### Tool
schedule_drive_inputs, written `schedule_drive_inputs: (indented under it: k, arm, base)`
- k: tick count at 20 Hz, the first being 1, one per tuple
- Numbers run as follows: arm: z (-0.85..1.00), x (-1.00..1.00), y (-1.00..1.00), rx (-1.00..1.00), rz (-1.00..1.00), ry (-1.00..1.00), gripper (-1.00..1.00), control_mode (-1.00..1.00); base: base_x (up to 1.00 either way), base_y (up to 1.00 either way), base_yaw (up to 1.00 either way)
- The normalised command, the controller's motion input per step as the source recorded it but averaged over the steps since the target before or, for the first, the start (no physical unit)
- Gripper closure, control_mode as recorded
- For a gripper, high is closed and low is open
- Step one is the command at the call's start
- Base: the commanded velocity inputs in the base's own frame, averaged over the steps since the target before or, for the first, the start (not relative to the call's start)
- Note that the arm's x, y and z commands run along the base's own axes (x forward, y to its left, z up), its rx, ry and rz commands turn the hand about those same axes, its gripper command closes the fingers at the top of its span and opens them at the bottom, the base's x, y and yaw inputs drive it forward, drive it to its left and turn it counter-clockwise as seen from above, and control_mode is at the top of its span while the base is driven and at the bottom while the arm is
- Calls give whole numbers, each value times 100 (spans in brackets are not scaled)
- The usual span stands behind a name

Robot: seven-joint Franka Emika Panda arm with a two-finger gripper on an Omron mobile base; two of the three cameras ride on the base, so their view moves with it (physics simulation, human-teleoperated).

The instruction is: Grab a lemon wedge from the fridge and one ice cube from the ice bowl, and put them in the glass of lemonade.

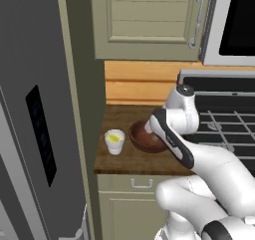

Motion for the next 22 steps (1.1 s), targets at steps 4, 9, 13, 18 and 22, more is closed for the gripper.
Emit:
schedule_drive_inputs:
  k: [4,9,13,18,22]
  arm:
    - [0,0,-47,0,-9,-2,-100,-100]
    - [0,5,-12,0,-3,0,-100,-100]
    - [0,11,0,0,0,0,-100,-100]
    - [0,23,0,0,0,0,-100,-100]
    - [0,9,0,0,0,0,-100,-100]
  base:
    - [0,0,0]
    - [0,0,0]
    - [0,0,0]
    - [0,0,0]
    - [0,0,0]
